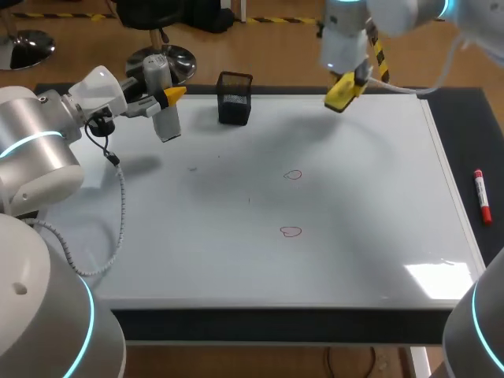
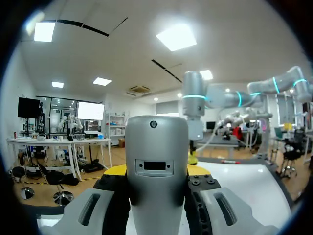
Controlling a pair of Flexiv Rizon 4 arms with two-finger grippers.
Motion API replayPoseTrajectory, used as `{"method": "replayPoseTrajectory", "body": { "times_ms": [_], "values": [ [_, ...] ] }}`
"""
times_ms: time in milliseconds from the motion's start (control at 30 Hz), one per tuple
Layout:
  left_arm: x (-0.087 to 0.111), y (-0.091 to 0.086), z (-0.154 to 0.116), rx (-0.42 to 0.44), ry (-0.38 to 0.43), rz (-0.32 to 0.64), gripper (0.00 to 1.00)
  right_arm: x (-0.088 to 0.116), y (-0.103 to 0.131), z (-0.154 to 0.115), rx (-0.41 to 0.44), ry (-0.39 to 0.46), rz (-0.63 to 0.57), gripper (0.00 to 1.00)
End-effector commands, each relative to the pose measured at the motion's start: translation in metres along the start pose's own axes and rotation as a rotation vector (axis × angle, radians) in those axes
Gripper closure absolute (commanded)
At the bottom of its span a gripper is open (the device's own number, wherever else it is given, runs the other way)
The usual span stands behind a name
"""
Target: Pick up the inspection probe, press it on each red-marked spot on the whiteboard one by one, put down the probe, pick up the eraser, and wipe off all the red marks.
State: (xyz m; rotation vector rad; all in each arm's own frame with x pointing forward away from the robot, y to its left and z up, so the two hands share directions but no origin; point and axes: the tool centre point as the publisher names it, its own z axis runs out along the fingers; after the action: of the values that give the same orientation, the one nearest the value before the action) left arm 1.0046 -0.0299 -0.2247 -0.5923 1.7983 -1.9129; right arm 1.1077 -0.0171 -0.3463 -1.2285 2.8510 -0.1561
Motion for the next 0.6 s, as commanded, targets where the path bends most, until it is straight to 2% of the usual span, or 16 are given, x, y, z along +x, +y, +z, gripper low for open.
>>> {"method": "replayPoseTrajectory", "body": {
  "times_ms": [33, 333, 600],
  "values": [
    [0.001, -0.001, 0.001, 0.001, -0.006, 0.002, 1.0, 0.0, -0.031, 0.004, -0.038, 0.007, 0.025, 1.0],
    [0.001, -0.001, 0.001, 0.001, -0.006, 0.002, 1.0, 0.017, -0.069, 0.012, -0.061, 0.008, 0.114, 1.0],
    [0.001, -0.001, 0.001, 0.001, -0.006, 0.002, 1.0, 0.031, -0.077, 0.016, -0.077, 0.006, 0.157, 1.0]
  ]
}}
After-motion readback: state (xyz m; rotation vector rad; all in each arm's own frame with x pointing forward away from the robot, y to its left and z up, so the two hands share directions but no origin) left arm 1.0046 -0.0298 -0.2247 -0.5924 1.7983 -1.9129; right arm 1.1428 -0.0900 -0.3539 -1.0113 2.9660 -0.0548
